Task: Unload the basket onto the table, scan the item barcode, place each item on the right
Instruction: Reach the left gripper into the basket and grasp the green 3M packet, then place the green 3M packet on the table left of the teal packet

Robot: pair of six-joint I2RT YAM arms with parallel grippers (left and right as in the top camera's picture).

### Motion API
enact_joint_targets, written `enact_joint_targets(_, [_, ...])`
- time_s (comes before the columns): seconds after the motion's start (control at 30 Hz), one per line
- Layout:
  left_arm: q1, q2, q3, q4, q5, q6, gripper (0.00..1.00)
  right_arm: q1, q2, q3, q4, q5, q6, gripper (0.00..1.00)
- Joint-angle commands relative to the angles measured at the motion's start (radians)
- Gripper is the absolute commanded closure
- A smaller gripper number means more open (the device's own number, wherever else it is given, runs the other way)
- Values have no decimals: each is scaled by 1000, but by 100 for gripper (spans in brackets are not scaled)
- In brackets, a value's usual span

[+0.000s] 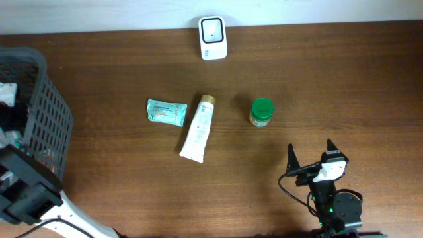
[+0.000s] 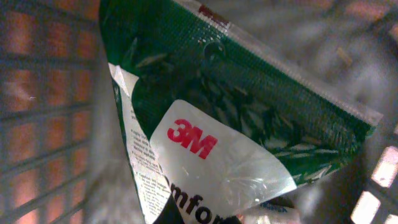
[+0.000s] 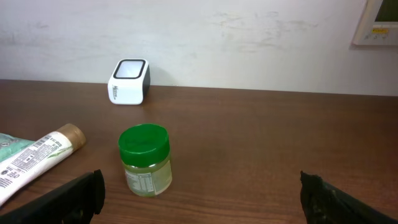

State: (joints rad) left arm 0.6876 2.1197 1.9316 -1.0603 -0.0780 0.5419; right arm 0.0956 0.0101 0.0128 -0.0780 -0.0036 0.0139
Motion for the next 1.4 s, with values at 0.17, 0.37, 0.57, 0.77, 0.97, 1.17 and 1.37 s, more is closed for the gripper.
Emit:
enact_joint_targets(0.17, [-26, -143, 300, -31, 107, -261, 100, 9, -6, -7, -3, 9, -7, 2])
enact_joint_targets(0.37, [-71, -363, 387, -2, 266, -415, 100, 9, -7, -7, -3, 9, -7, 2])
enact_joint_targets(0.57, [-205, -534, 387, 130, 266, -415, 100, 9, -7, -7, -4, 9, -6, 2])
enact_joint_targets(0.77, [-482, -578, 380, 78, 264, -415, 100, 9, -7, -7, -4, 9, -7, 2])
enact_joint_targets(0.97, [-719, -523, 272, -68, 117, -449, 100, 9, -7, -7, -4, 9, -6, 2])
enact_joint_targets(1.17, [-801, -395, 103, -224, -92, -521, 100, 9, -7, -7, -3, 9, -7, 2])
enact_joint_targets(1.37, [-789, -267, -138, -161, -157, -580, 100, 9, -6, -7, -4, 9, -7, 2])
